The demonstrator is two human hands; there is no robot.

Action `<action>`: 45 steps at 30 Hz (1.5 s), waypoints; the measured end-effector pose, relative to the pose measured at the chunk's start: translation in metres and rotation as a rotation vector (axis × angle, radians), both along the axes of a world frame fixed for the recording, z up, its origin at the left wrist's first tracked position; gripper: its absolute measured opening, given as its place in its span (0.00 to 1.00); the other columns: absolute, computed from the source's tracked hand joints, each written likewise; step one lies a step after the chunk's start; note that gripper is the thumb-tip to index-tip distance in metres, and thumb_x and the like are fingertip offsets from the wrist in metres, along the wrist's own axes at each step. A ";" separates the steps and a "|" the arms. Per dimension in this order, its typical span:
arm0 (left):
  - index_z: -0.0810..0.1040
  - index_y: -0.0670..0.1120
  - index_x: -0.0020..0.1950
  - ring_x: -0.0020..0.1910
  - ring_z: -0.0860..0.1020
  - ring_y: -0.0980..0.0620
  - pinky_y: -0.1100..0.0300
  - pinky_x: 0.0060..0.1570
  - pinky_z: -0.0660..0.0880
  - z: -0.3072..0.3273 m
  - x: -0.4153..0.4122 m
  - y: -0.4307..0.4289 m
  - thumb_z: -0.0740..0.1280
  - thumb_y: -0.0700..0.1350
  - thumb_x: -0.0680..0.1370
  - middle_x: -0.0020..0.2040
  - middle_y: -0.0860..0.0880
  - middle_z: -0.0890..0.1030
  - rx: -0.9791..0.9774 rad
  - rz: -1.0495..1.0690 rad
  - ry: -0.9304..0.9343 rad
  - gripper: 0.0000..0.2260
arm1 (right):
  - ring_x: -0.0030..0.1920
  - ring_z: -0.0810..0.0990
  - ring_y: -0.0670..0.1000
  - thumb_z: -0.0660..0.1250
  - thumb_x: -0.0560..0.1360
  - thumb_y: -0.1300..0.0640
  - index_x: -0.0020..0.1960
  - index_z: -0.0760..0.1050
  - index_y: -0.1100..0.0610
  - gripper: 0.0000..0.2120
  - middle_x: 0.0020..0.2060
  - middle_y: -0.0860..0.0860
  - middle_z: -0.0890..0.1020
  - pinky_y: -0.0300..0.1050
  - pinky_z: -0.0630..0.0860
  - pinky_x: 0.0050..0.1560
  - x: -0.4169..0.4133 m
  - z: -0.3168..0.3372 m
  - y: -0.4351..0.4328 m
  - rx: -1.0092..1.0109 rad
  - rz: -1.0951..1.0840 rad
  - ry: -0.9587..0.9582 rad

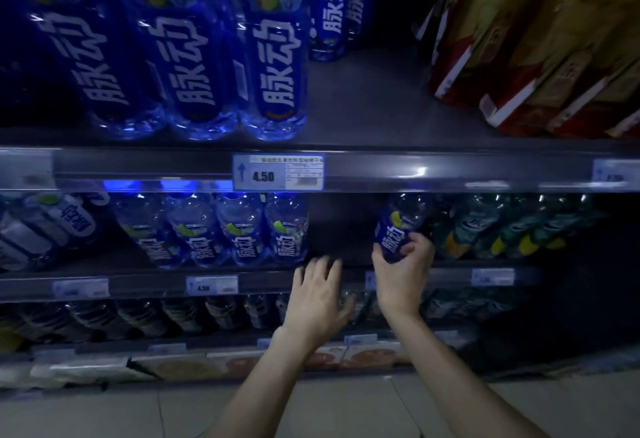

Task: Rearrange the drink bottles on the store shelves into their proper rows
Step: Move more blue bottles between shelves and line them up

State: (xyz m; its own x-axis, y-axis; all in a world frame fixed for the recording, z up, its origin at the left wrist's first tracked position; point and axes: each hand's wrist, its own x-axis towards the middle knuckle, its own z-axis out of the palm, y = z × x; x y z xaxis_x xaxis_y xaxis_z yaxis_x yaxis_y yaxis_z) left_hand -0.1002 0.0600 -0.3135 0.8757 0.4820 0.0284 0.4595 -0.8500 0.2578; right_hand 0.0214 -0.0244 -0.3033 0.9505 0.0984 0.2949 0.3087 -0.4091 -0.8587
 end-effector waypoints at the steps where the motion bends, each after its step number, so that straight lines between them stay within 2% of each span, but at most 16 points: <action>1: 0.60 0.47 0.74 0.71 0.61 0.44 0.46 0.69 0.58 0.001 0.006 -0.003 0.55 0.62 0.76 0.72 0.45 0.64 0.028 0.019 0.008 0.31 | 0.50 0.75 0.54 0.77 0.67 0.56 0.60 0.68 0.59 0.27 0.50 0.50 0.71 0.48 0.74 0.48 0.005 0.001 -0.002 -0.006 -0.019 0.011; 5: 0.61 0.46 0.72 0.68 0.63 0.42 0.45 0.67 0.58 -0.001 0.022 -0.009 0.53 0.65 0.76 0.69 0.43 0.66 0.082 0.090 0.078 0.32 | 0.61 0.71 0.56 0.78 0.66 0.54 0.67 0.65 0.59 0.35 0.60 0.56 0.70 0.49 0.71 0.57 0.023 0.000 -0.004 -0.020 -0.020 0.092; 7: 0.63 0.46 0.71 0.67 0.63 0.42 0.44 0.66 0.58 -0.004 0.024 -0.011 0.51 0.66 0.76 0.68 0.42 0.67 0.095 0.113 0.106 0.32 | 0.65 0.70 0.56 0.77 0.68 0.54 0.68 0.65 0.58 0.35 0.64 0.56 0.70 0.48 0.68 0.59 0.030 0.000 -0.002 -0.005 0.018 0.153; 11: 0.65 0.46 0.70 0.67 0.64 0.42 0.43 0.66 0.59 -0.008 0.024 -0.014 0.49 0.67 0.76 0.68 0.42 0.67 0.124 0.134 0.129 0.32 | 0.57 0.76 0.51 0.77 0.68 0.55 0.67 0.66 0.56 0.31 0.58 0.51 0.76 0.42 0.71 0.54 0.038 0.000 -0.002 0.077 0.109 0.206; 16: 0.66 0.47 0.69 0.66 0.65 0.42 0.43 0.66 0.60 -0.007 0.024 -0.013 0.50 0.67 0.76 0.67 0.43 0.68 0.127 0.140 0.132 0.31 | 0.51 0.77 0.47 0.78 0.67 0.53 0.60 0.63 0.45 0.29 0.53 0.46 0.76 0.36 0.70 0.48 0.040 0.001 -0.005 0.120 0.140 0.274; 18: 0.65 0.47 0.70 0.66 0.64 0.42 0.43 0.66 0.59 -0.008 0.023 -0.013 0.51 0.67 0.76 0.68 0.43 0.67 0.134 0.127 0.148 0.31 | 0.50 0.77 0.46 0.79 0.66 0.52 0.60 0.66 0.46 0.29 0.53 0.45 0.77 0.34 0.70 0.48 0.042 0.000 -0.007 0.103 0.163 0.261; 21: 0.63 0.48 0.71 0.68 0.63 0.43 0.43 0.67 0.58 -0.008 0.021 -0.013 0.51 0.67 0.76 0.69 0.45 0.66 0.118 0.125 0.146 0.31 | 0.53 0.77 0.46 0.79 0.65 0.52 0.62 0.71 0.52 0.30 0.55 0.48 0.78 0.39 0.72 0.52 0.039 -0.003 -0.004 0.068 0.243 0.239; 25: 0.62 0.48 0.72 0.70 0.61 0.44 0.43 0.67 0.57 -0.006 0.018 -0.012 0.52 0.66 0.76 0.70 0.45 0.64 0.054 0.108 0.124 0.31 | 0.50 0.75 0.45 0.80 0.64 0.54 0.57 0.72 0.49 0.26 0.52 0.48 0.76 0.23 0.67 0.45 0.033 -0.001 0.005 0.051 0.302 0.215; 28: 0.63 0.48 0.70 0.70 0.60 0.45 0.44 0.67 0.59 -0.006 0.012 -0.011 0.54 0.64 0.76 0.71 0.46 0.63 0.018 0.076 0.090 0.29 | 0.50 0.75 0.44 0.80 0.64 0.56 0.59 0.73 0.53 0.27 0.54 0.48 0.74 0.19 0.65 0.45 0.032 0.000 0.009 0.057 0.306 0.227; 30: 0.63 0.48 0.69 0.71 0.59 0.45 0.45 0.67 0.59 -0.004 0.008 -0.011 0.55 0.63 0.76 0.71 0.46 0.63 0.016 0.064 0.070 0.28 | 0.48 0.75 0.42 0.81 0.63 0.55 0.56 0.74 0.51 0.25 0.53 0.48 0.75 0.19 0.65 0.44 0.031 0.002 0.010 0.052 0.299 0.233; 35: 0.64 0.47 0.67 0.69 0.62 0.45 0.48 0.65 0.61 0.002 -0.005 -0.010 0.56 0.62 0.76 0.69 0.45 0.65 0.034 0.085 0.003 0.27 | 0.47 0.77 0.48 0.81 0.61 0.56 0.49 0.75 0.51 0.21 0.48 0.50 0.77 0.25 0.67 0.43 0.021 0.006 0.011 0.062 0.268 0.191; 38: 0.65 0.47 0.66 0.68 0.63 0.45 0.48 0.65 0.61 0.008 -0.016 -0.006 0.56 0.63 0.75 0.68 0.46 0.66 0.050 0.082 -0.020 0.26 | 0.48 0.79 0.49 0.82 0.61 0.56 0.50 0.77 0.53 0.21 0.48 0.51 0.79 0.31 0.70 0.46 0.007 0.008 0.011 0.090 0.242 0.180; 42: 0.64 0.47 0.68 0.70 0.61 0.47 0.49 0.66 0.59 0.018 -0.030 0.003 0.54 0.63 0.75 0.70 0.47 0.65 0.083 0.093 -0.001 0.28 | 0.53 0.79 0.51 0.81 0.61 0.55 0.56 0.78 0.58 0.25 0.53 0.52 0.79 0.45 0.75 0.54 -0.011 0.015 0.009 0.096 0.233 0.176; 45: 0.63 0.47 0.70 0.71 0.59 0.47 0.49 0.67 0.58 0.030 -0.041 0.008 0.54 0.64 0.76 0.70 0.47 0.64 0.088 0.091 -0.001 0.29 | 0.54 0.79 0.50 0.81 0.61 0.55 0.54 0.78 0.56 0.24 0.53 0.51 0.79 0.45 0.75 0.55 -0.028 0.023 0.006 0.142 0.245 0.179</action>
State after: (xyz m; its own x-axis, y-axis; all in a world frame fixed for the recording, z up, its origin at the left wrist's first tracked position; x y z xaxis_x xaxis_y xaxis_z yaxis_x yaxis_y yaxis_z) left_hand -0.1410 0.0680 -0.2839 0.8286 0.5548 0.0755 0.5351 -0.8244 0.1845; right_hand -0.0066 -0.0184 -0.2804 0.9414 0.3007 0.1528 0.2226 -0.2135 -0.9512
